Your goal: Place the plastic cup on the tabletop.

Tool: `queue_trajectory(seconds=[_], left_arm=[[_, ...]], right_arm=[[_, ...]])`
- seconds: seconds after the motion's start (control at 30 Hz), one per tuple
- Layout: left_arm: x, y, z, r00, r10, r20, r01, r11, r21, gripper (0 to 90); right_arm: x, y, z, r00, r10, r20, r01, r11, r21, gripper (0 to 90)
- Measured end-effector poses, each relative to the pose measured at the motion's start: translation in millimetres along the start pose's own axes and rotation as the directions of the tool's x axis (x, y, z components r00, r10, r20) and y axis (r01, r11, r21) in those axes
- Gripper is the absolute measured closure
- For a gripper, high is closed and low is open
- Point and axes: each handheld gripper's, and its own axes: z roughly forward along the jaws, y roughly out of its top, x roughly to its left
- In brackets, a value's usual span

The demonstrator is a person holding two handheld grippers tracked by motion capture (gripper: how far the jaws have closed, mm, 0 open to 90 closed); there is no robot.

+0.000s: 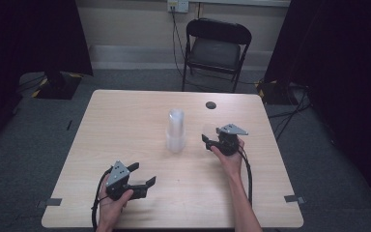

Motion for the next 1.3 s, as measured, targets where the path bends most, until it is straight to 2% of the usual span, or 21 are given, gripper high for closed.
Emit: queue_trajectory(seconds=[0.2,0.23,0.37,0.43,0.5,0.6,0.7,0.97,1.13,1.27,1.3], left_arm=[[3.0,-1.8,-0.2,0.9995,0.004,-0.03,-0.004,1.0,-0.007,15.9],[3.6,-2.5,-0.2,0.9988,0.017,-0.047,-0.018,0.9998,-0.013,15.8],[4.4,-3.3,0.1,0.9985,0.011,-0.053,-0.012,0.9998,-0.017,15.8],[5.6,-3.1,-0.7,0.9983,0.006,-0.058,-0.008,0.9994,-0.032,15.9],[6.3,-2.9,-1.2,0.9976,0.011,-0.068,-0.013,0.9995,-0.029,15.9],[7.0,-2.5,-1.9,0.9975,0.009,-0.07,-0.011,0.9996,-0.025,15.8],[6.5,-1.8,-1.7,0.9974,0.005,-0.073,-0.007,0.9996,-0.028,15.7],[5.0,-0.5,0.3,0.9968,0.007,-0.08,-0.009,0.9997,-0.021,15.7],[6.6,-0.9,0.8,0.9958,0.003,-0.092,-0.005,0.9998,-0.019,15.7],[9.0,-1.6,-0.4,0.9951,-0.005,-0.099,0.003,0.9997,-0.025,15.7],[10.4,-1.9,-1.5,0.9942,-0.004,-0.108,0.003,0.9999,-0.01,15.8]], right_arm=[[-0.4,-5.1,4.6,0.9998,0.014,-0.013,-0.013,0.999,0.046,26.6],[-2.0,-7.5,5.9,0.9995,0.027,-0.019,-0.026,0.999,0.048,25.5],[-3.3,-8.7,6.9,0.9987,0.045,-0.024,-0.044,0.997,0.055,22.4],[-4.8,-10.6,7.6,0.9964,0.08,-0.029,-0.078,0.994,0.073,20.3],[-4.8,-12.8,7.3,0.9952,0.093,-0.029,-0.09,0.992,0.091,18.0],[-4.4,-14.2,6.1,0.9951,0.095,-0.027,-0.092,0.991,0.095,17.2],[-4.5,-15.1,0.6,0.9955,0.095,-0.002,-0.094,0.991,0.091,16.8],[-3.3,-17.8,-7.2,0.9926,0.122,0.002,-0.121,0.987,0.106,13.9],[1.3,-17.7,-11.4,0.9932,0.117,-0.004,-0.116,0.989,0.093,13.7],[1.3,-25.2,-16.8,0.9914,0.131,-0.003,-0.13,0.987,0.093,14.1],[1.5,-26.4,-18.4,0.9909,0.135,0.002,-0.134,0.986,0.095,14.3]])
